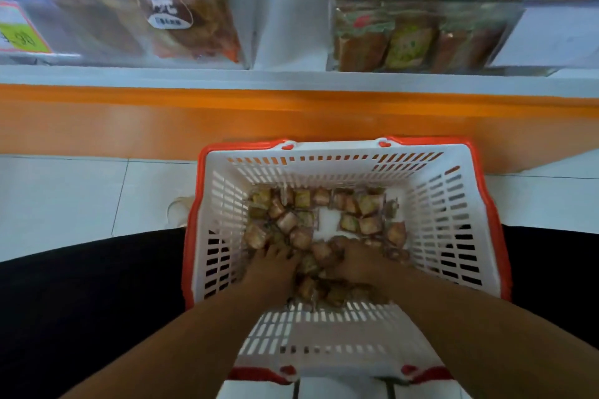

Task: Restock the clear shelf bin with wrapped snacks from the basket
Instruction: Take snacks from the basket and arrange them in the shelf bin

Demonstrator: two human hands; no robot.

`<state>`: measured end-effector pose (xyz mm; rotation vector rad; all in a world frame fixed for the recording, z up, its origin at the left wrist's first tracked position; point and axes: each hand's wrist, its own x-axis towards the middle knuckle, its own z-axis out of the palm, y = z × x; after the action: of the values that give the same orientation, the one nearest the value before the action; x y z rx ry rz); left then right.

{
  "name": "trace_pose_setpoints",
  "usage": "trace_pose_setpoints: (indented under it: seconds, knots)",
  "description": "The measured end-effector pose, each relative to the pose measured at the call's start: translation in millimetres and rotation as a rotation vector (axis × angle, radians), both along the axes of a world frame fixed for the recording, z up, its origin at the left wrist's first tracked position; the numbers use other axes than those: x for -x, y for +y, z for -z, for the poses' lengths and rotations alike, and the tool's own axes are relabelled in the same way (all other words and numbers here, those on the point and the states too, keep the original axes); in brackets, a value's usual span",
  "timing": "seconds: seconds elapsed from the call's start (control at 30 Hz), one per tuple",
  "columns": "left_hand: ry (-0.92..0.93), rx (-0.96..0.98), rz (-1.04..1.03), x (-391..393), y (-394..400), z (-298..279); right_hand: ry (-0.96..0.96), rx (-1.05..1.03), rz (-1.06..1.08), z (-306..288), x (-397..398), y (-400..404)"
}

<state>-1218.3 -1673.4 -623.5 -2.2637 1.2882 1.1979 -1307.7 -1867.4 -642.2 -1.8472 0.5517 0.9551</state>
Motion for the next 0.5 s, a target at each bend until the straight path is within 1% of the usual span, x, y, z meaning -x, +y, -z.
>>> trace_pose_setpoints:
  seconds: [0.07, 0.13, 0.2, 0.23, 0.3, 0.33, 0.4, 0.47, 0.5]
  knots:
    - [0.047, -0.031, -0.031, 3, -8, 12, -0.022, -0.132, 0.008, 9, -8, 5]
    - [0.086, -0.016, -0.104, 3, -14, 21, 0.044, -0.206, 0.161, 12, -12, 7]
    - [0.128, 0.072, -0.19, 1, -18, 29, 0.137, -0.277, 0.319, 16, -13, 5]
    - [0.165, 0.127, -0.229, -1, -18, 32, 0.177, -0.321, 0.367, 18, -15, 4]
    - [0.252, 0.172, -0.337, -4, -19, 32, 0.25, -0.397, 0.434, 19, -19, 2]
    - [0.29, 0.191, -0.408, -4, -20, 31, 0.257, -0.439, 0.428, 18, -21, 2]
    - [0.385, 0.282, -0.588, -3, -19, 30, 0.209, -0.488, 0.322, 18, -22, 2]
    - [0.47, 0.317, -0.77, -2, -17, 30, 0.186, -0.443, 0.265, 20, -15, 5]
    - [0.487, 0.307, -0.816, -4, -16, 30, 0.203, -0.398, 0.292, 19, -12, 5]
